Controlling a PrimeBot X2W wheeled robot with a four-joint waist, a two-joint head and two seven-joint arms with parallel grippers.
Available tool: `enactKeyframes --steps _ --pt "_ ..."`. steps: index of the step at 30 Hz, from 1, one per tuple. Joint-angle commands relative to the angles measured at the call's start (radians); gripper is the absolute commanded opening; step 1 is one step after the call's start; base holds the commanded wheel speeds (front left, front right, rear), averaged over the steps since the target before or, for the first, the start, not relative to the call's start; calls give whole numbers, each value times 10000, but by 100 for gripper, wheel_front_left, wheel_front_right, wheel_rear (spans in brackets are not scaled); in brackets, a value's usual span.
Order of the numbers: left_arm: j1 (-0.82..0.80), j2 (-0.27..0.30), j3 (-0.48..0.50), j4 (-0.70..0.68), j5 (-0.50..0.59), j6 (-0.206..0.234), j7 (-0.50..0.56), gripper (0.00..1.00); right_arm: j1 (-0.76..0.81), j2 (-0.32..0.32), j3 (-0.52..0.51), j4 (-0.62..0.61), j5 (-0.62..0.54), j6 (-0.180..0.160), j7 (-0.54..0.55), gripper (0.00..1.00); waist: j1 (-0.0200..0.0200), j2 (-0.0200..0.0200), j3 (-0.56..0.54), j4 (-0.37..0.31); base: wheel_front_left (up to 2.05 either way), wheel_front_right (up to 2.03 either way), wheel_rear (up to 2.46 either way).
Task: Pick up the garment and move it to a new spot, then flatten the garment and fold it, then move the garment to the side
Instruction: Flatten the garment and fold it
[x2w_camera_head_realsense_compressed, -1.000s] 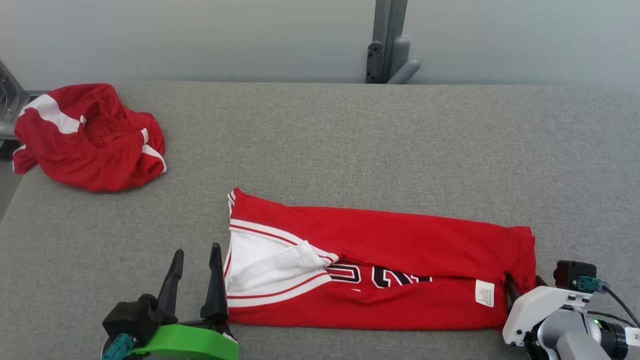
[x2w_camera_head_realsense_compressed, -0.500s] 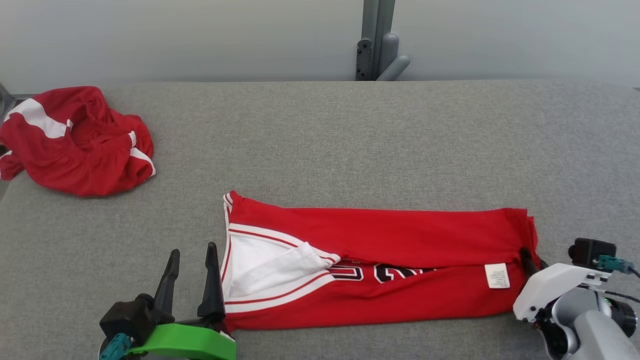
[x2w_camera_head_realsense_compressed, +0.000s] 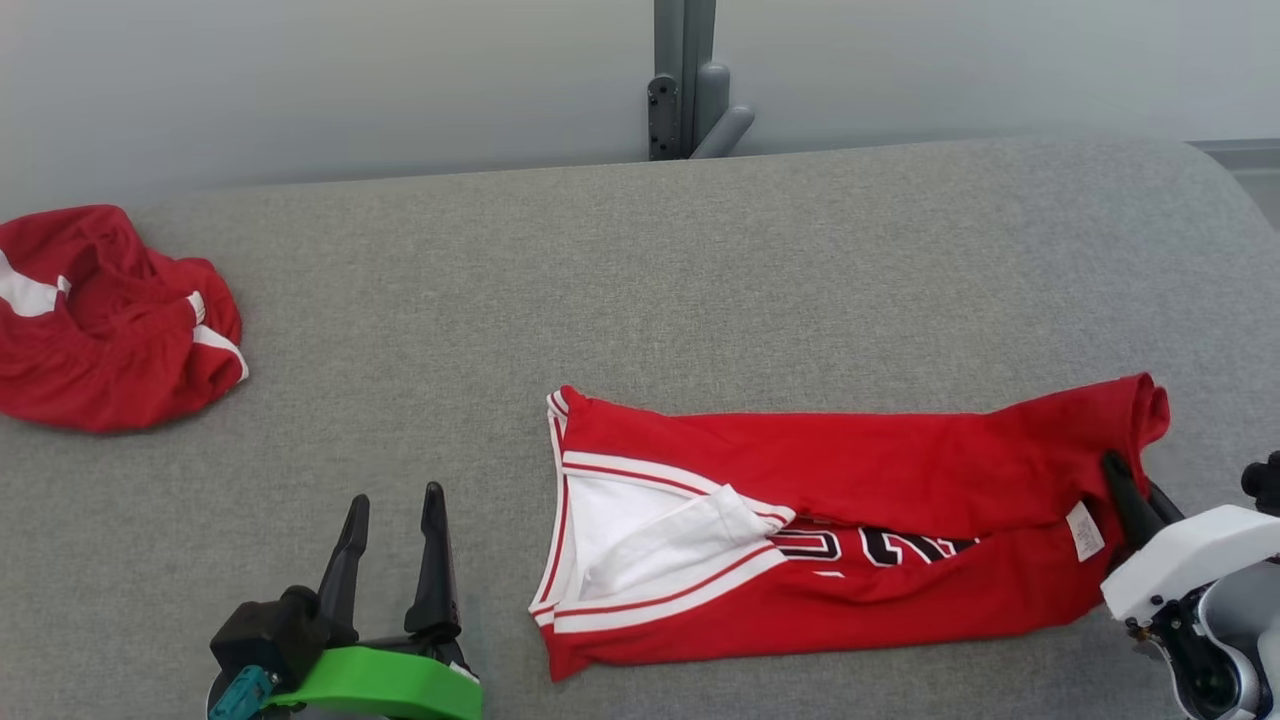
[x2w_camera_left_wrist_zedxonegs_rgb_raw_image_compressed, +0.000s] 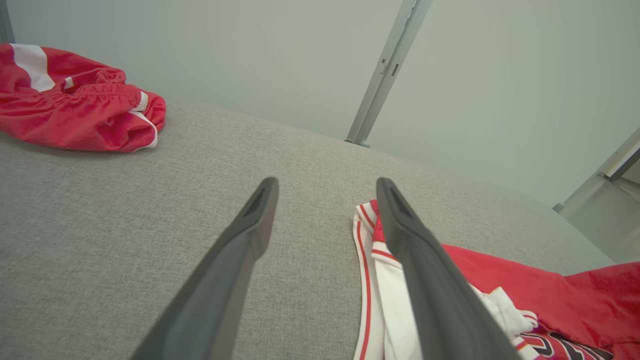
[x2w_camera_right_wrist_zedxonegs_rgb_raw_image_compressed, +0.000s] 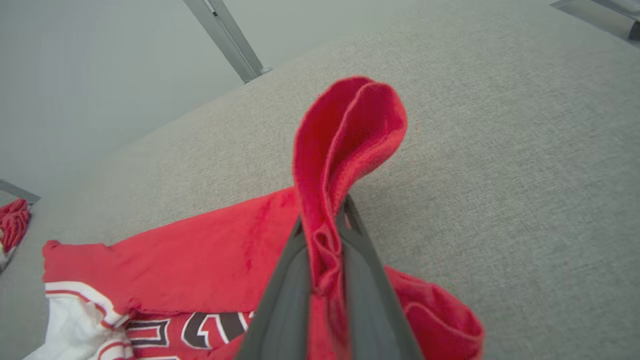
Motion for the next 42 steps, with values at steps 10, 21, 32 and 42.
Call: enactKeyframes --steps 10,21,32,42 --pt "-238 -61 -34 183 213 -130 -26 100 845 775 1717 -3170 900 2 584 0 0 0 -2 138 0 0 0" --pt "-361 -165 -103 364 292 -235 -26 100 -175 1786 4002 -2371 940 2 204 0 0 0 9 905 0 0 0" --pt "-477 -326 -213 550 330 -354 -26 100 -1609 2000 5598 202 1457 2 -819 0 0 0 98 1713 0 0 0" --pt "-440 -405 -205 715 404 -447 -25 100 -2620 2005 6644 2213 2260 2 -1963 100 0 0 15 2055 0 0 0"
